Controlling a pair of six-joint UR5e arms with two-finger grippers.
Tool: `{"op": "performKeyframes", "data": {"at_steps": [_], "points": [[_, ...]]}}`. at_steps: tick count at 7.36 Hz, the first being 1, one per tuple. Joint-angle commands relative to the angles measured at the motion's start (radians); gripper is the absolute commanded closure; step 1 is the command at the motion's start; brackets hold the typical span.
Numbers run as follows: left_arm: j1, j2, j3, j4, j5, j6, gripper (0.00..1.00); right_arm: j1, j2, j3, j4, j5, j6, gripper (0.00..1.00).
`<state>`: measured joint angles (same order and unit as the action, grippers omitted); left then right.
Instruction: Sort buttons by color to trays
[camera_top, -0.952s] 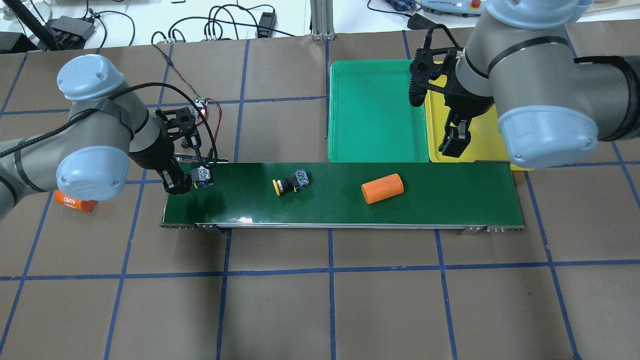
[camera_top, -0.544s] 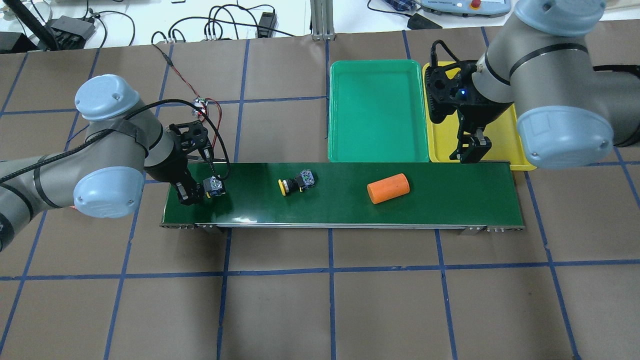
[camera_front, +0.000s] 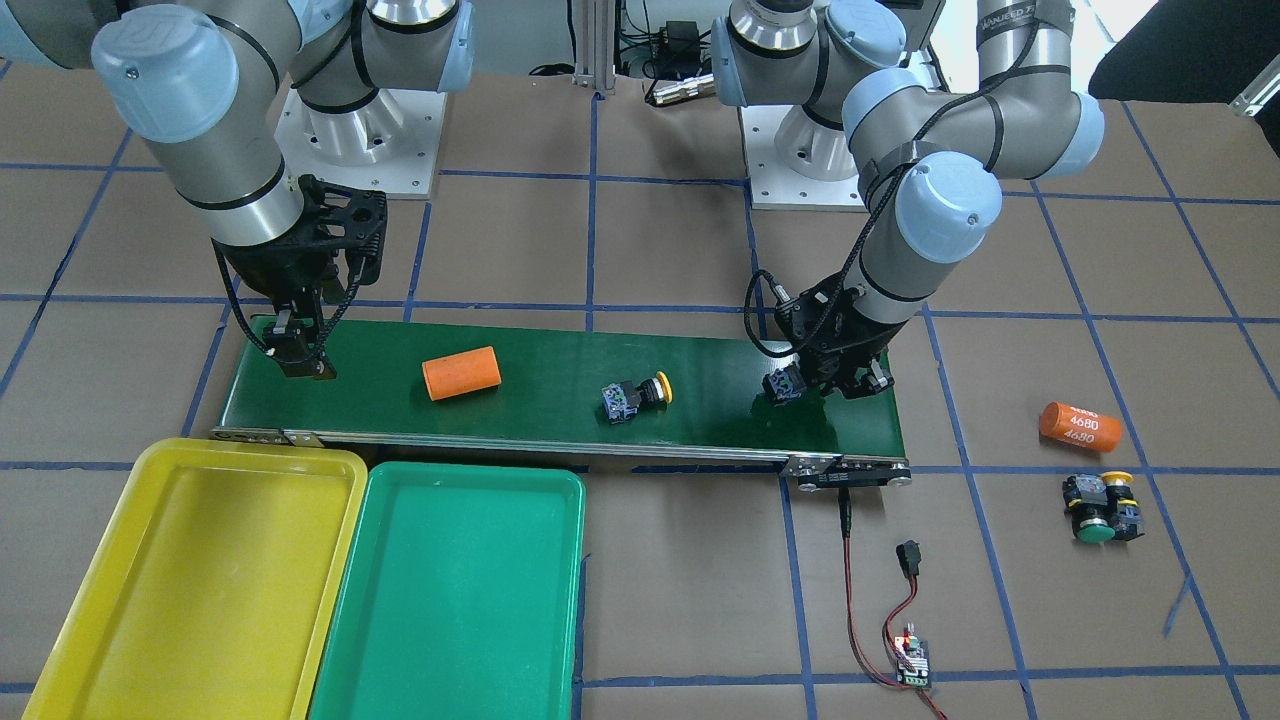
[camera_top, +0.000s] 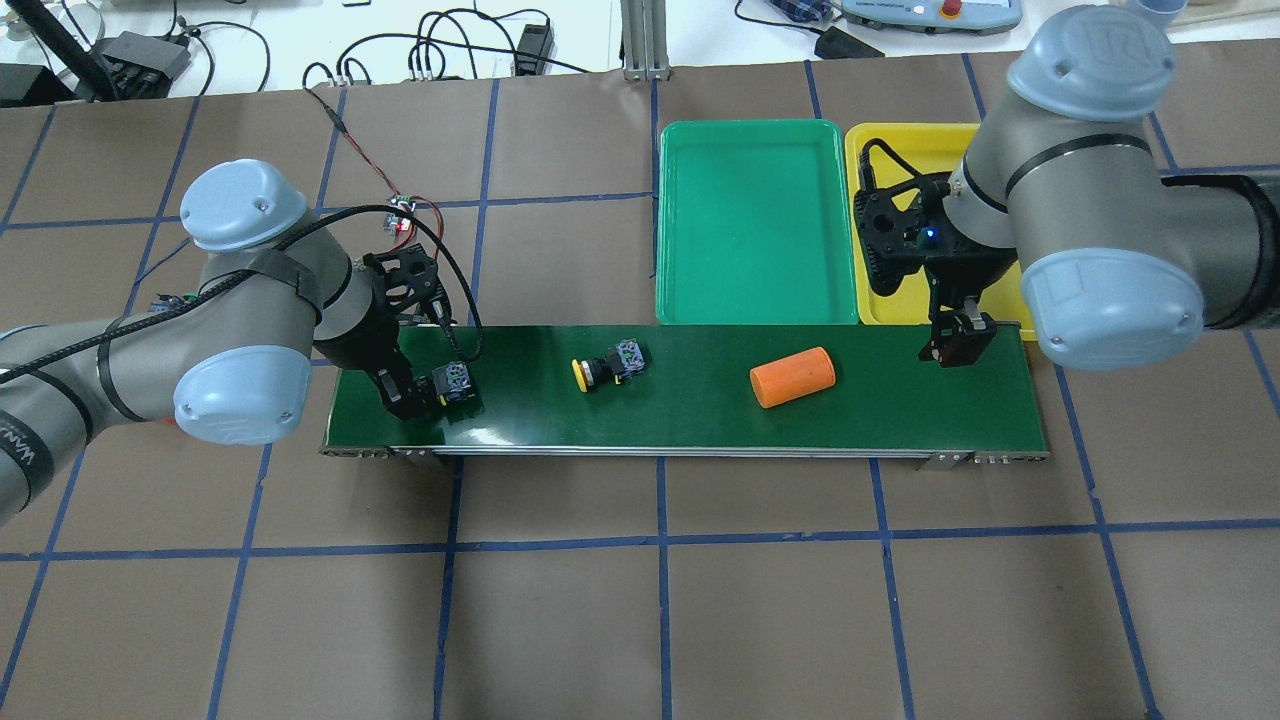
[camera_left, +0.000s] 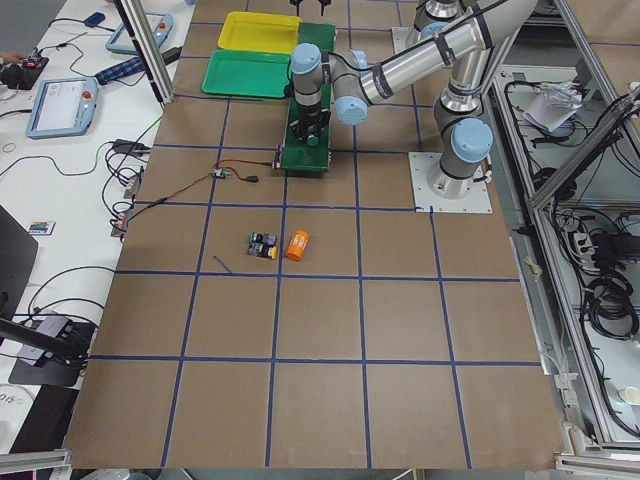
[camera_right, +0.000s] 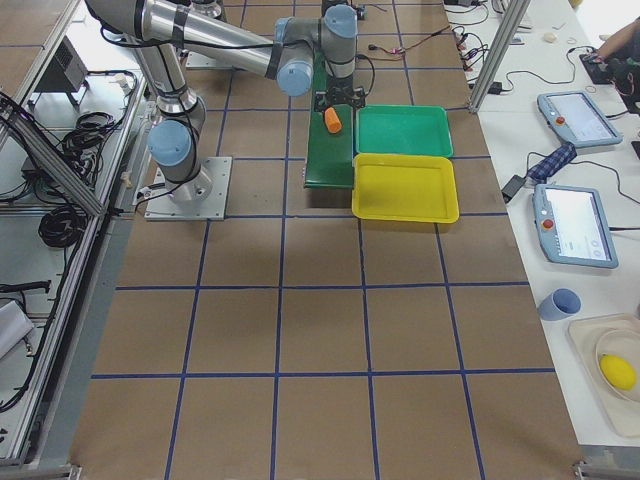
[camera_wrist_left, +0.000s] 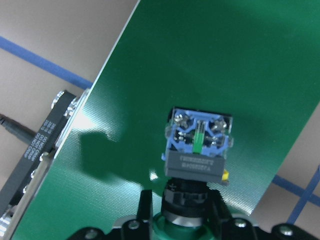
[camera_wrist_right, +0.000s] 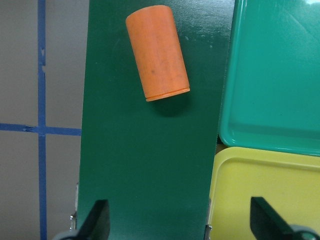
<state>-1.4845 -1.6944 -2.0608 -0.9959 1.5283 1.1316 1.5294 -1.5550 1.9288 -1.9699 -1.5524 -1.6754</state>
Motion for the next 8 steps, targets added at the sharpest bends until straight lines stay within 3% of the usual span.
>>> {"op": "performKeyframes", "data": {"at_steps": [1,3,4,7,8], "points": [[0.036,0.033,0.014,0.022,0.024,-0.038,0.00,0.000,0.021,0.024,0.002,0.011,0.013,0.00],[0.276,-0.003,0.121,0.010,0.020,-0.097,0.00,0.003,0.073,0.044,0.005,0.006,-0.004,0.00],[0.355,-0.029,0.155,0.016,0.033,-0.259,0.00,0.003,0.081,0.059,0.005,0.009,-0.001,0.00],[0.556,-0.102,0.152,0.026,0.104,-0.328,0.00,0.064,0.093,0.075,-0.014,0.000,0.023,0.00],[0.572,-0.140,0.156,0.037,0.102,-0.331,0.00,0.084,0.099,0.073,-0.023,-0.002,0.034,0.00]]}}
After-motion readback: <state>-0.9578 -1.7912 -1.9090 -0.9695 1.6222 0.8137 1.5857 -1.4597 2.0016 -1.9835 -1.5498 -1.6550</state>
